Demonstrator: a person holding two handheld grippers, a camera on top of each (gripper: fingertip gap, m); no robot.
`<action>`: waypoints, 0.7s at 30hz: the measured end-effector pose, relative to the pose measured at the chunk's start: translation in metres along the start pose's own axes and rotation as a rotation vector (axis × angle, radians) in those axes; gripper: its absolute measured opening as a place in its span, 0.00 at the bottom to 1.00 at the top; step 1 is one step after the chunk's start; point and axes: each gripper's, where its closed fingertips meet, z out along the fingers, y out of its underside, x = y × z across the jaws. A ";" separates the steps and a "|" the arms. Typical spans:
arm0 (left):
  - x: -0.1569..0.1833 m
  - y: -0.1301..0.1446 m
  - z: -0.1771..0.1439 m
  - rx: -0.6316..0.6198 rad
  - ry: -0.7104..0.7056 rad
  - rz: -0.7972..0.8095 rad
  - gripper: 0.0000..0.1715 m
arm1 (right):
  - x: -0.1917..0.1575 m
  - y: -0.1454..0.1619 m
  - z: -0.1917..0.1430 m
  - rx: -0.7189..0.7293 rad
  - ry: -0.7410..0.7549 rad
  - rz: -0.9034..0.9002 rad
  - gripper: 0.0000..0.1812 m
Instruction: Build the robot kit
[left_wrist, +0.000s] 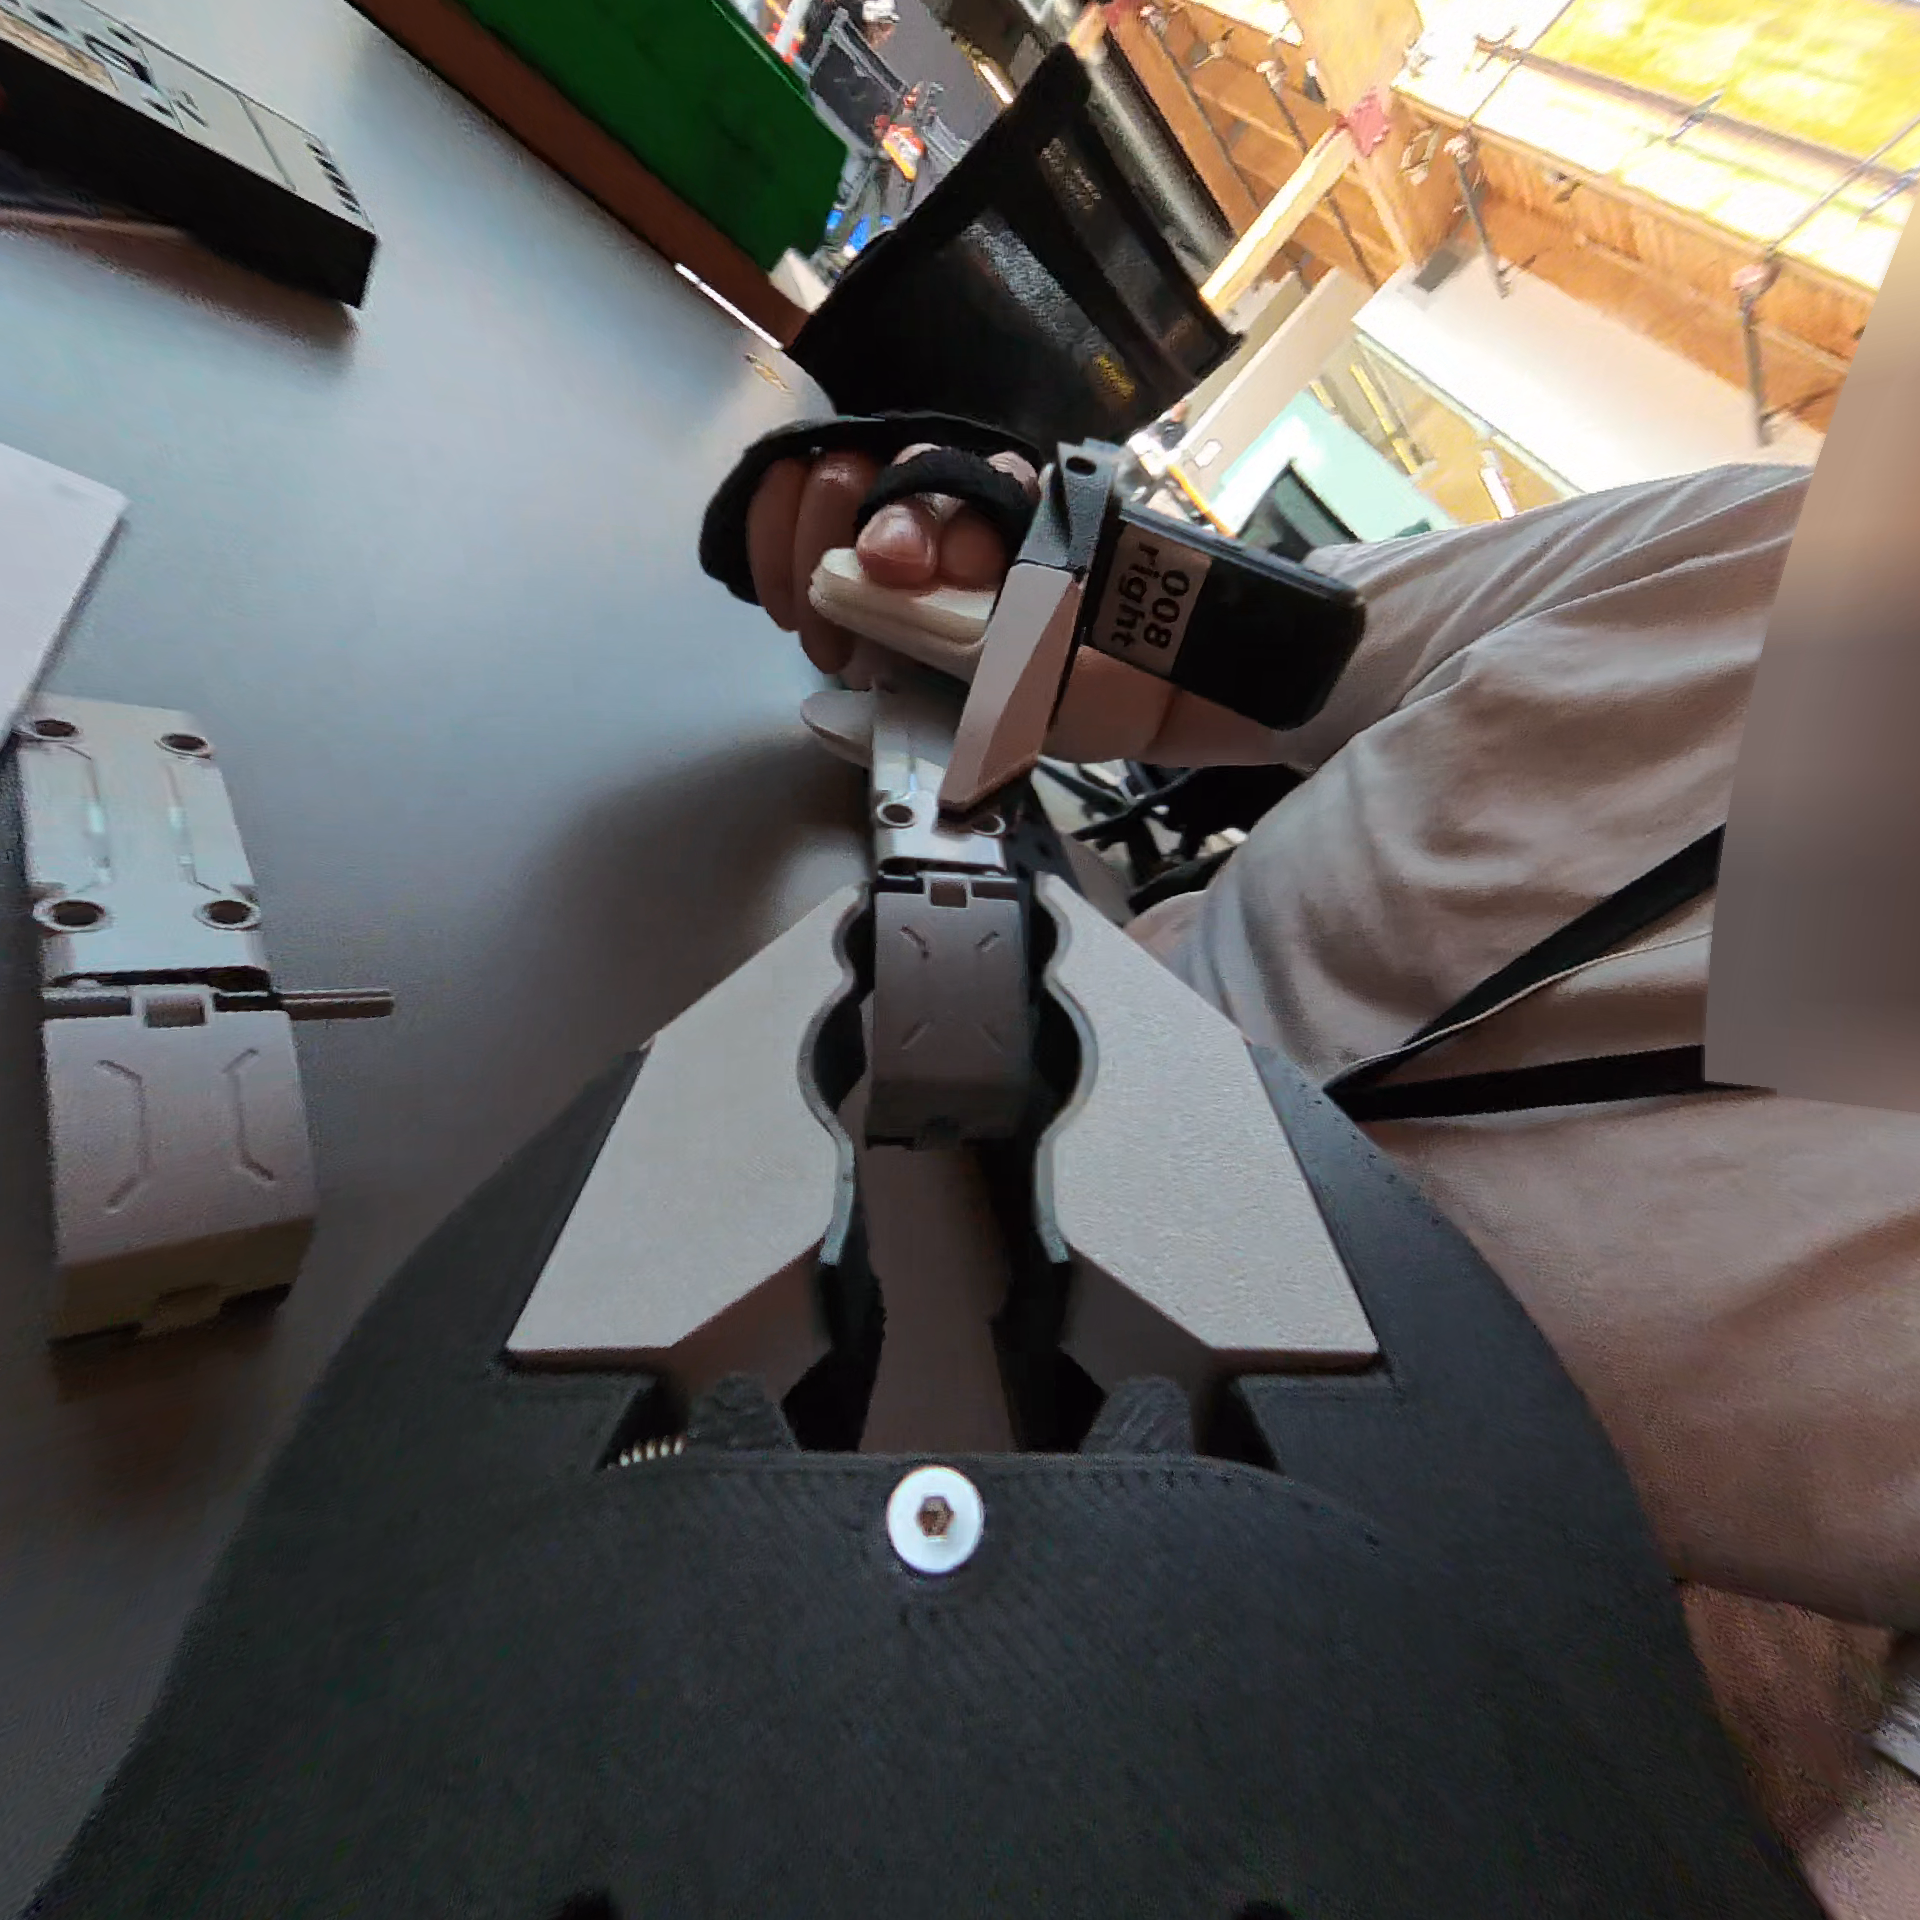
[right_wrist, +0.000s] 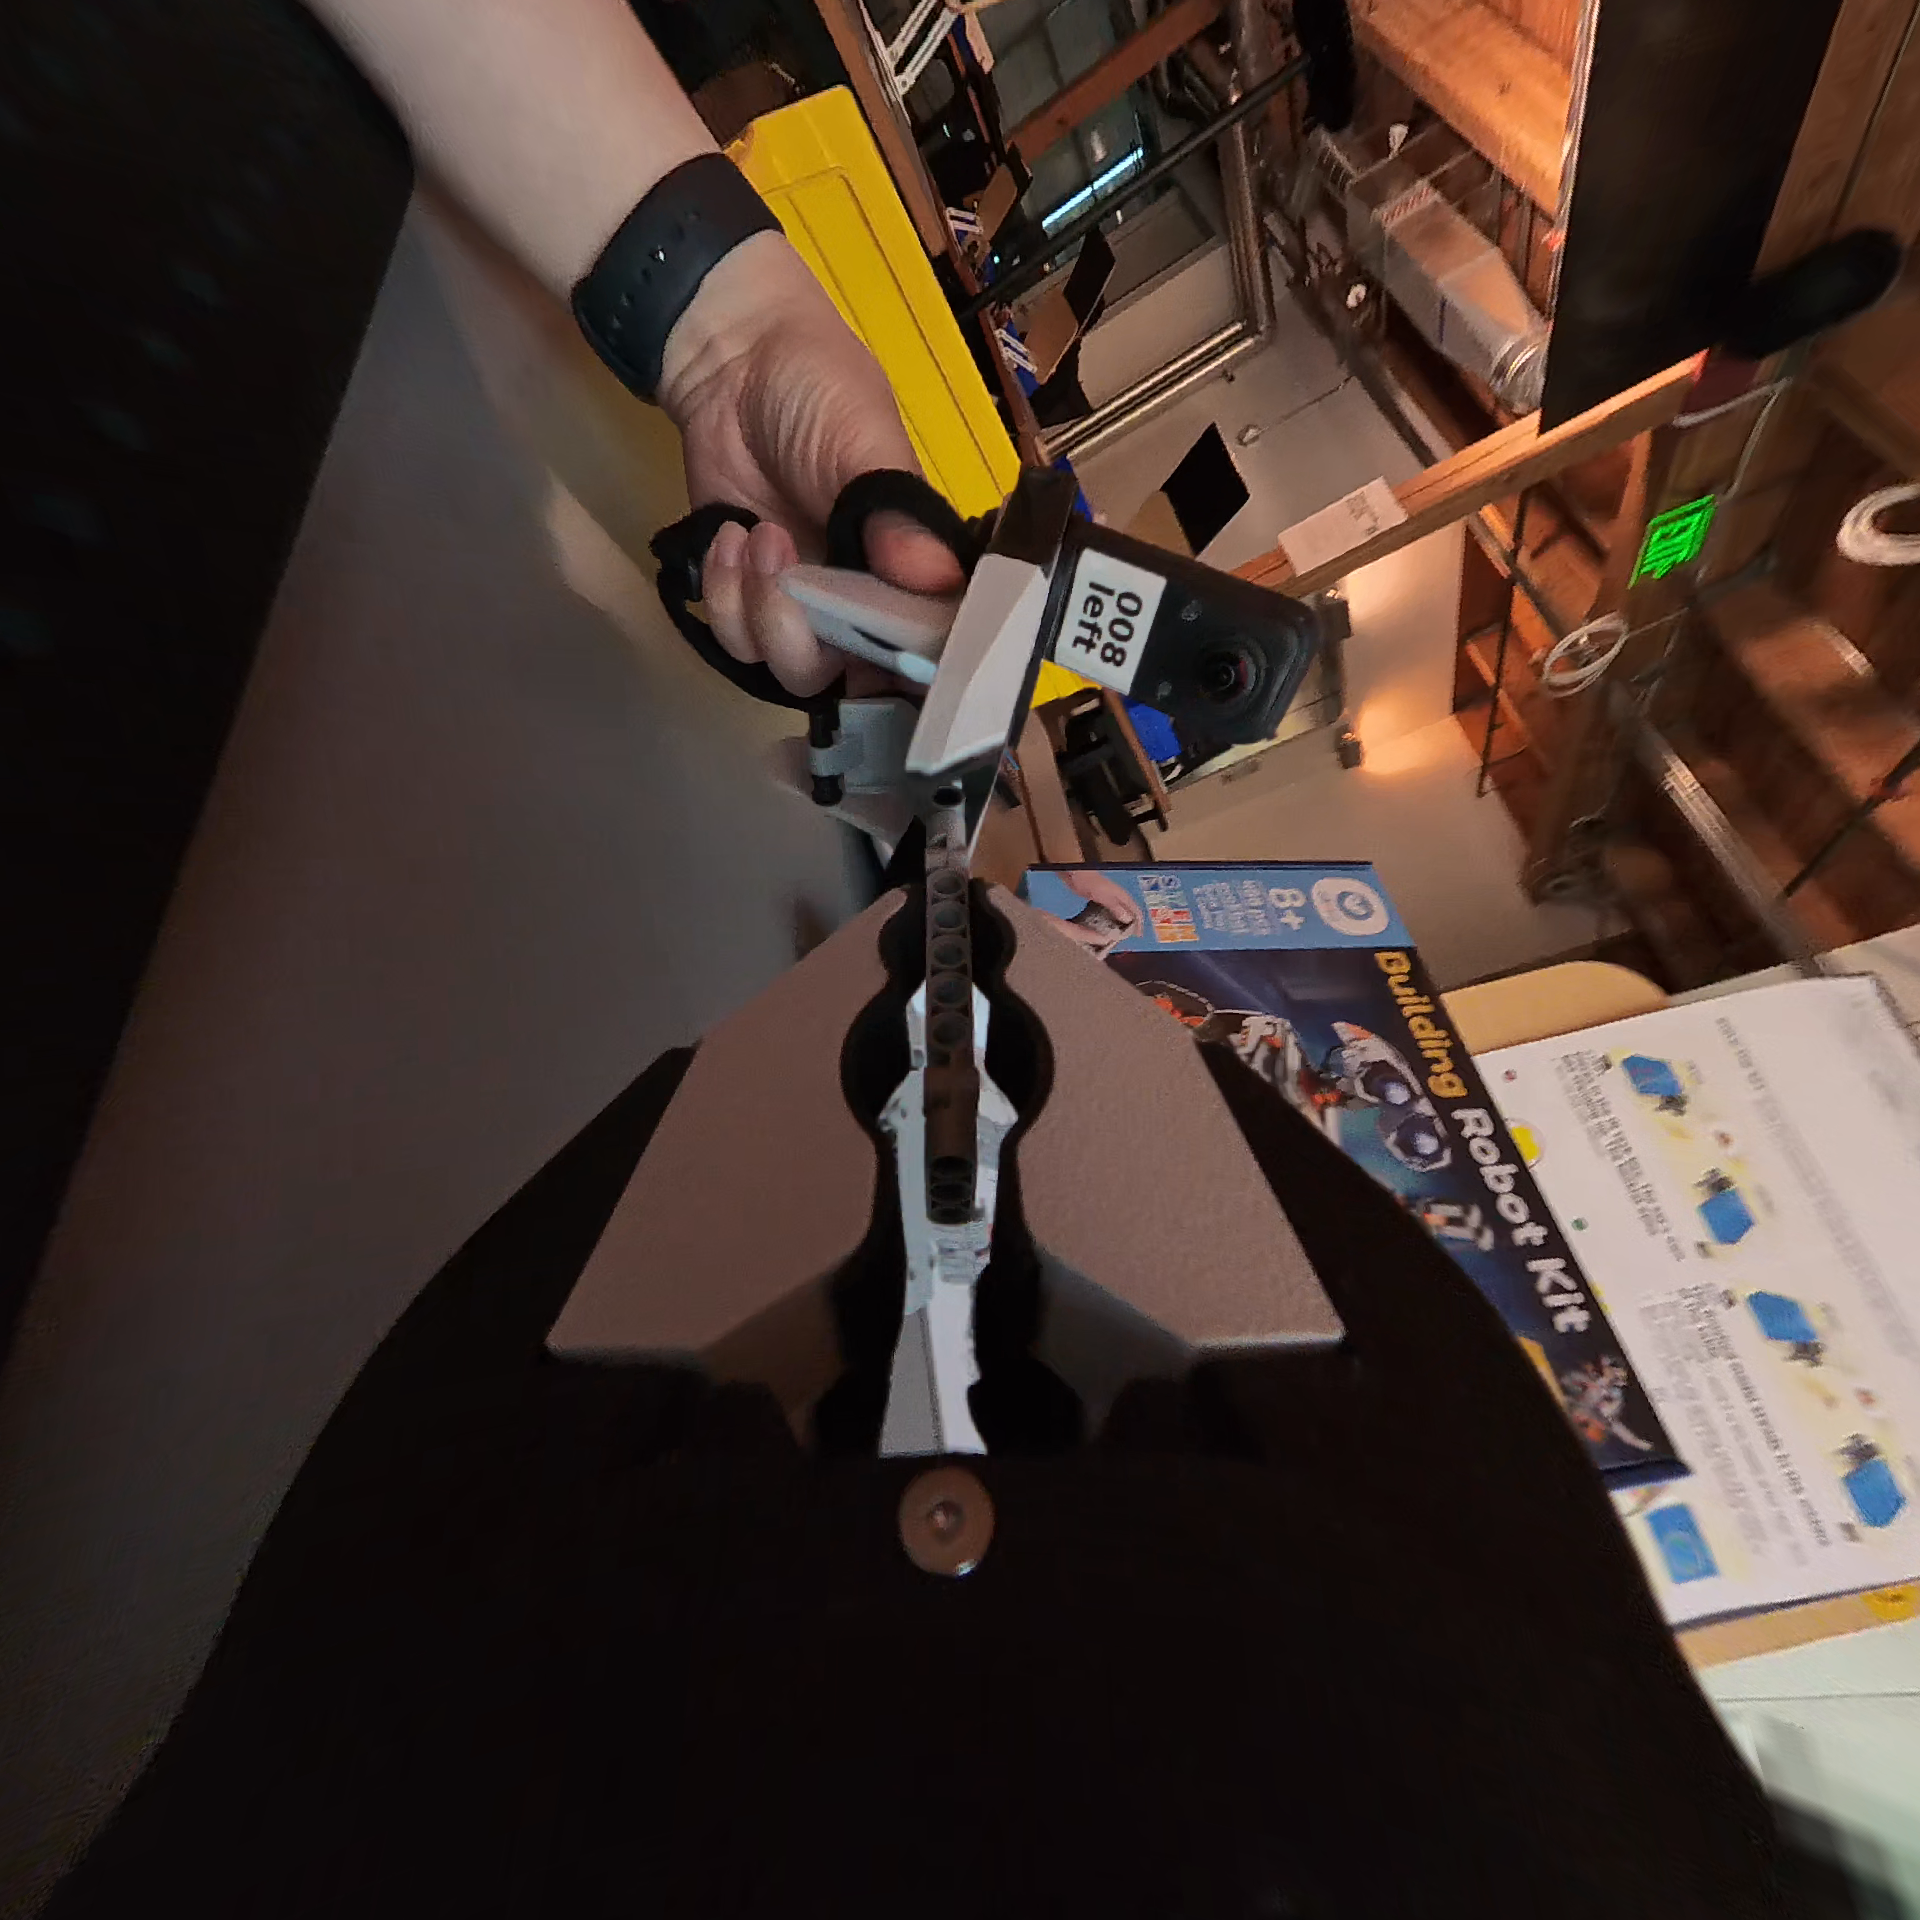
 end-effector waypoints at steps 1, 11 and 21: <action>-0.003 0.000 0.001 -0.001 -0.038 0.038 0.14 | 0.001 -0.001 0.001 0.011 0.007 -0.026 0.04; 0.008 -0.022 -0.019 0.032 -0.293 0.513 0.14 | 0.007 0.033 0.000 0.052 -0.185 0.703 0.24; -0.009 -0.004 -0.018 -0.044 -0.414 0.560 0.14 | 0.004 0.019 -0.010 0.149 -0.360 0.935 0.14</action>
